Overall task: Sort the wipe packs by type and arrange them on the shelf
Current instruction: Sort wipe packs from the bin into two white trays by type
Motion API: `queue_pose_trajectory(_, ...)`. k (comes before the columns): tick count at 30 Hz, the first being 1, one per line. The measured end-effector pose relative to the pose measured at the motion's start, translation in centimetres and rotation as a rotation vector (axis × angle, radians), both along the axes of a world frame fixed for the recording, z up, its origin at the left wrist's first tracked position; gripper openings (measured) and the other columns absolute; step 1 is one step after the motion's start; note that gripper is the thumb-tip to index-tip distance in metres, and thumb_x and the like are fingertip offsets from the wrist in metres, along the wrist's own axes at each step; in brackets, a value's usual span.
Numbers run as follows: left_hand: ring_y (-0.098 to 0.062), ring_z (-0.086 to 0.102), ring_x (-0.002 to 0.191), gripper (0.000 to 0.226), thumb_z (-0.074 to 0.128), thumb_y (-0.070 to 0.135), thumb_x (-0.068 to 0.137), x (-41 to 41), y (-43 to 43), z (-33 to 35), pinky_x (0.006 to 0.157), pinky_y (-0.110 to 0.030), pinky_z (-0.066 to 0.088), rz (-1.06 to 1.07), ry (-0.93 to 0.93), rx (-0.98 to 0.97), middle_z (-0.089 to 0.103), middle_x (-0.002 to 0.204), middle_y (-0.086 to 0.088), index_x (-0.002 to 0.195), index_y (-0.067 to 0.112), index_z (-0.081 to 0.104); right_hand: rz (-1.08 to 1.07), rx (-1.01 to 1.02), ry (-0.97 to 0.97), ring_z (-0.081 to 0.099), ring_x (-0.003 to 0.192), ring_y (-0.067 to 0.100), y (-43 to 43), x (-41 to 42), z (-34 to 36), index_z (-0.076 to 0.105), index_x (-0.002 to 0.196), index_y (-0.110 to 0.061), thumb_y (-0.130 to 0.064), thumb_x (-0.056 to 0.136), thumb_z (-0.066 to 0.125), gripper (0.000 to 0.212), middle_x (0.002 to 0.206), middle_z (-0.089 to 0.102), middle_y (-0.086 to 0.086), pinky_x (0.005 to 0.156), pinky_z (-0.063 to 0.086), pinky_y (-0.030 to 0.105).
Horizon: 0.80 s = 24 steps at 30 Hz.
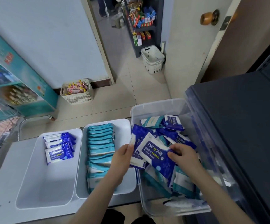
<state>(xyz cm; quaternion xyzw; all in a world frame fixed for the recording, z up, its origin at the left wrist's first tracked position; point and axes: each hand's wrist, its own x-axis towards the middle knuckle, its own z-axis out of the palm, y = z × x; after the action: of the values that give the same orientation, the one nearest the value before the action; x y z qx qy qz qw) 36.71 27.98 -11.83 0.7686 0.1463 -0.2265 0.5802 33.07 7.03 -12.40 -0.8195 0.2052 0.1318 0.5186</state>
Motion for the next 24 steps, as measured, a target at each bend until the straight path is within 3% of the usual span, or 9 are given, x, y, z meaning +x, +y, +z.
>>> queue_pose_trajectory(4, -0.018, 0.072, 0.078, 0.046, 0.038, 0.054, 0.094, -0.2, -0.3, 0.3, 0.070, -0.030, 0.057, -0.011, 0.091, -0.017, 0.074, 0.085, -0.002, 0.098, 0.016, 0.064, 0.151, -0.074, 0.039, 0.062, 0.090, 0.009, -0.1, -0.3, -0.2, 0.060, 0.083, -0.036, -0.016, 0.084, 0.068, 0.022, 0.093, 0.067, -0.011, 0.086, 0.053, 0.036)
queue_pose_trajectory(7, -0.015, 0.072, 0.078, 0.044, 0.046, 0.058, 0.090, -0.4, -0.2, 0.3, 0.071, -0.031, 0.058, -0.095, 0.099, 0.014, 0.074, 0.088, 0.001, 0.100, 0.019, 0.064, 0.330, -0.262, 0.039, 0.061, 0.087, 0.010, 0.4, -0.1, 0.2, 0.068, 0.093, -0.030, -0.021, 0.083, 0.069, 0.014, 0.093, 0.067, -0.011, 0.081, 0.050, 0.030)
queue_pose_trajectory(9, -0.011, 0.070, 0.078, 0.035, 0.059, 0.055, 0.085, -0.6, -0.1, 0.0, 0.073, -0.032, 0.059, -0.260, 0.037, 0.142, 0.072, 0.090, 0.004, 0.101, 0.024, 0.062, 0.322, -0.273, -0.032, 0.058, 0.077, 0.004, 1.1, 0.1, 0.7, 0.070, 0.091, -0.030, -0.022, 0.082, 0.071, 0.013, 0.085, 0.066, -0.014, 0.071, 0.047, 0.022)
queue_pose_trajectory(11, -0.012, 0.069, 0.079, 0.032, 0.070, 0.049, 0.078, -1.0, -0.1, -0.3, 0.071, -0.030, 0.056, -0.403, -0.015, 0.265, 0.071, 0.089, 0.005, 0.101, 0.028, 0.062, 0.252, -0.244, -0.117, 0.055, 0.068, 0.000, 1.7, 0.4, 1.1, 0.066, 0.082, -0.036, -0.022, 0.078, 0.074, 0.017, 0.073, 0.062, -0.017, 0.063, 0.042, 0.017)
queue_pose_trajectory(13, -0.015, 0.066, 0.077, 0.023, 0.071, 0.039, 0.080, -1.4, -0.3, -0.5, 0.068, -0.029, 0.052, -0.469, -0.035, 0.313, 0.069, 0.088, 0.004, 0.098, 0.028, 0.062, 0.147, -0.203, -0.169, 0.055, 0.067, 0.001, 1.9, 0.5, 1.1, 0.061, 0.079, -0.037, -0.020, 0.074, 0.077, 0.024, 0.071, 0.060, -0.017, 0.064, 0.044, 0.018)
queue_pose_trajectory(16, -0.011, 0.066, 0.075, 0.009, 0.069, 0.032, 0.085, -2.2, -0.4, -0.9, 0.067, -0.026, 0.051, -0.475, -0.039, 0.251, 0.069, 0.085, 0.006, 0.088, 0.031, 0.060, 0.032, -0.171, -0.224, 0.053, 0.084, 0.000, 1.9, 0.3, 0.5, 0.056, 0.098, -0.037, -0.019, 0.076, 0.076, 0.034, 0.094, 0.055, -0.022, 0.076, 0.045, 0.020)
queue_pose_trajectory(18, -0.007, 0.068, 0.078, 0.008, 0.069, 0.029, 0.087, -2.6, -0.5, -1.1, 0.072, -0.025, 0.055, -0.430, 0.005, 0.143, 0.070, 0.088, 0.007, 0.089, 0.030, 0.061, 0.039, -0.097, -0.162, 0.051, 0.098, 0.000, 1.5, 0.1, -0.2, 0.051, 0.113, -0.035, -0.022, 0.082, 0.072, 0.039, 0.108, 0.050, -0.021, 0.082, 0.043, 0.020)
queue_pose_trajectory(21, -0.010, 0.071, 0.082, 0.013, 0.071, 0.029, 0.085, -3.0, -0.7, -1.2, 0.078, -0.030, 0.058, -0.411, 0.092, 0.039, 0.073, 0.092, 0.003, 0.095, 0.022, 0.064, 0.038, 0.174, -0.050, 0.064, 0.091, 0.011, 1.4, 0.0, -0.7, 0.061, 0.097, -0.024, -0.017, 0.089, 0.063, 0.011, 0.102, 0.067, -0.005, 0.077, 0.054, 0.031)
queue_pose_trajectory(24, -0.010, 0.071, 0.081, 0.020, 0.072, 0.032, 0.083, -3.0, -1.0, -1.4, 0.077, -0.029, 0.058, -0.486, 0.146, 0.095, 0.073, 0.092, 0.005, 0.098, 0.023, 0.063, -0.001, 0.134, -0.072, 0.065, 0.081, 0.013, 1.7, 0.3, -1.7, 0.064, 0.085, -0.022, -0.013, 0.086, 0.066, 0.010, 0.087, 0.069, -0.003, 0.076, 0.055, 0.037)
